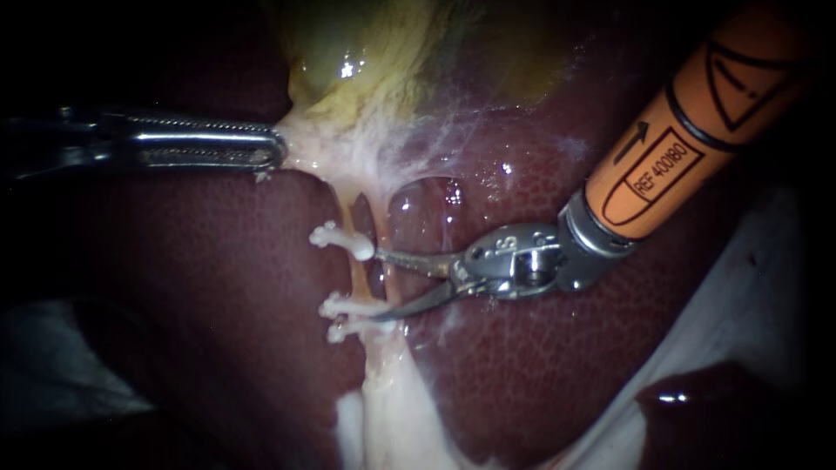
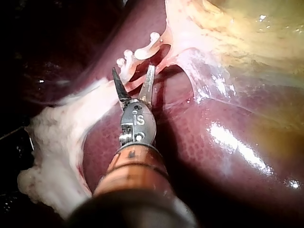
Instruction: Go to the cutting position left tube
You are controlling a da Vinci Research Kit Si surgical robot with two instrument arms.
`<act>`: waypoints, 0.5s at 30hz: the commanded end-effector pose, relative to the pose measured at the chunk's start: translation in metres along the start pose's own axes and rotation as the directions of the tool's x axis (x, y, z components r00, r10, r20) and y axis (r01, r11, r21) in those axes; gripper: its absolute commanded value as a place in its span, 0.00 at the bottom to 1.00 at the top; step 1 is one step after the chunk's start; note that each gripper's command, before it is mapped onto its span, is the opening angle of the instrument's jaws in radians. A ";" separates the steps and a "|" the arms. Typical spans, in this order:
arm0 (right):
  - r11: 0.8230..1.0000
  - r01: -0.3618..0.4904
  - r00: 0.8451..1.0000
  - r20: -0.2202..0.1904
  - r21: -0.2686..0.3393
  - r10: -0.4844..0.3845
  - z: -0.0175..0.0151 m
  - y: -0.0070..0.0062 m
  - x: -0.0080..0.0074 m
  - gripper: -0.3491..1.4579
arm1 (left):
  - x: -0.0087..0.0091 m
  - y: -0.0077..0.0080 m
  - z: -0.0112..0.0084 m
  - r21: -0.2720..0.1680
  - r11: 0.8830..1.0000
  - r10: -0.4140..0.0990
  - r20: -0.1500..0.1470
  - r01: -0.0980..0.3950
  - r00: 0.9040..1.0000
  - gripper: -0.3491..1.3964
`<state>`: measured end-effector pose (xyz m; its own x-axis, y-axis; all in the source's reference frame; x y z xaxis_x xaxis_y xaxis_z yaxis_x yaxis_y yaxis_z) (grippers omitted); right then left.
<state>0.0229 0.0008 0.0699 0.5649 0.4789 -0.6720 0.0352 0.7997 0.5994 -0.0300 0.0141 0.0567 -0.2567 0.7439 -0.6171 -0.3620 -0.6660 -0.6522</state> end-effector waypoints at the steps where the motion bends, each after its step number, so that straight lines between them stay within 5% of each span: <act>1: 1.000 0.001 1.000 -0.005 0.006 -0.001 0.0003 0.0000 0.0001 0.99 | 0.0000 0.0000 0.0000 0.000 1.000 0.000 0.000 0.000 1.000 0.00; 15: 0.988 -0.024 0.992 -0.118 0.155 0.043 0.0026 0.0005 0.0013 0.96 | 0.0000 0.0000 0.0000 0.000 1.000 0.000 0.000 0.000 1.000 0.00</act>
<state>0.0261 0.0009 0.0705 0.4594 0.5571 -0.6917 0.1556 0.7163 0.6802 -0.0301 0.0141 0.0567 -0.2566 0.7438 -0.6172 -0.3623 -0.6660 -0.6521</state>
